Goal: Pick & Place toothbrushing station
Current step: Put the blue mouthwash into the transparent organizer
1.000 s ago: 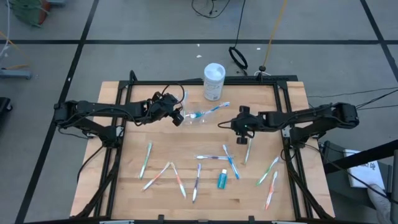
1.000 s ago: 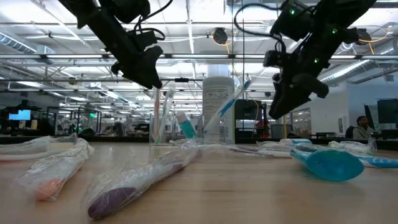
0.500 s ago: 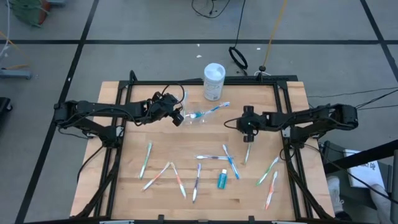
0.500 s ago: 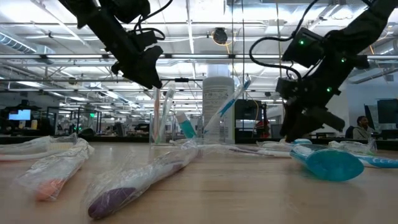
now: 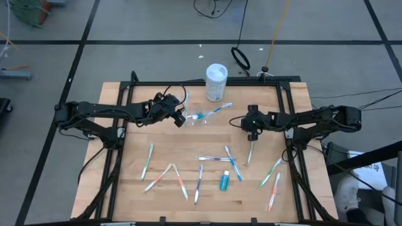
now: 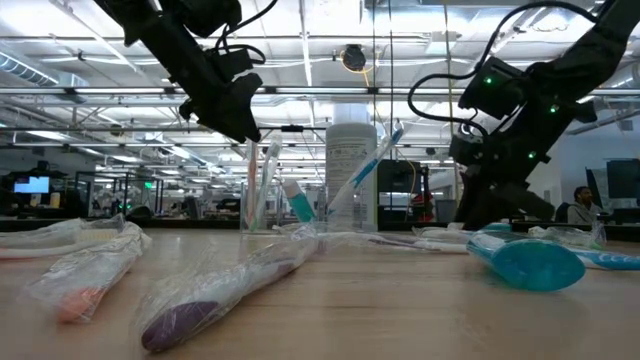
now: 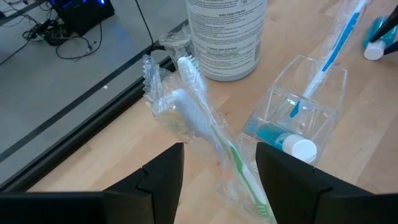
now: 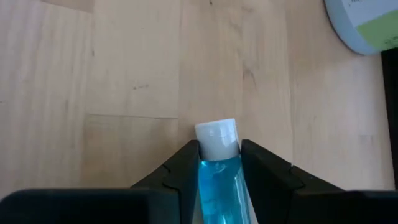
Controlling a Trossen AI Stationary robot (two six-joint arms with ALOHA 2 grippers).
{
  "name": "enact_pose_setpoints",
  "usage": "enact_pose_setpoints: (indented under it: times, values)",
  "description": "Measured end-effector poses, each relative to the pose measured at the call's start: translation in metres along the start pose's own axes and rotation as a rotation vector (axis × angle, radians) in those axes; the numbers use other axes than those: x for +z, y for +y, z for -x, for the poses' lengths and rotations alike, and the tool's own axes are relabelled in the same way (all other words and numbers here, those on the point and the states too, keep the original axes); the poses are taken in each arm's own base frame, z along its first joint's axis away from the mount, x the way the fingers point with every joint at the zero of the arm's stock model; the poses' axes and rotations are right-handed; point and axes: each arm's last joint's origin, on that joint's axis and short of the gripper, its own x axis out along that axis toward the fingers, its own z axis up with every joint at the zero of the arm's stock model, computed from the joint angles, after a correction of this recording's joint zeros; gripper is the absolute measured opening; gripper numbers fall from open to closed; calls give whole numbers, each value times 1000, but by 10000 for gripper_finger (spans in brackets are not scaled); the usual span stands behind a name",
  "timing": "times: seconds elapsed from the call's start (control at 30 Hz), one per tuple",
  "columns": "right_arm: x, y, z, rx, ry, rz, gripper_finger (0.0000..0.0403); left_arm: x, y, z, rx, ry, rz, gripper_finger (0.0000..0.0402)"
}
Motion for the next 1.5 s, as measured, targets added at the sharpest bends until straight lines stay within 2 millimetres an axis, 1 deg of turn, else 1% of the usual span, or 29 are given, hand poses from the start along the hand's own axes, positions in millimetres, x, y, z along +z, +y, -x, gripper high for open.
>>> enact_pose_setpoints:
  times: [0.2,0.43,0.6,0.83,0.9,0.97,1.07,1.13,1.2,1.33,1.5]
  values:
    - [3,-1,-1,101,-103,-19,94,0,0,0,0,0,0,207]
    - [4,-2,-1,92,-108,-15,70,0,0,0,0,0,0,207]
    - [9,-1,0,80,-162,9,57,0,0,0,0,0,0,207]
    - [10,-1,0,100,-179,-53,45,0,0,0,0,0,0,207]
    - [13,-2,1,95,-209,-107,49,0,0,0,0,0,0,207]
    - [20,-4,2,118,-289,-148,58,0,0,0,0,0,0,207]
    - [30,-6,6,165,-426,-146,75,0,0,0,0,0,0,207]
    - [33,-7,7,173,-471,-146,89,0,0,0,-1,0,0,207]
    - [32,-7,7,179,-465,-145,103,0,0,0,-13,3,0,207]
    - [25,-3,4,186,-381,-117,125,0,-1,0,-44,12,0,207]
    - [17,-1,2,154,-271,-91,132,0,-1,0,-44,12,-7,207]
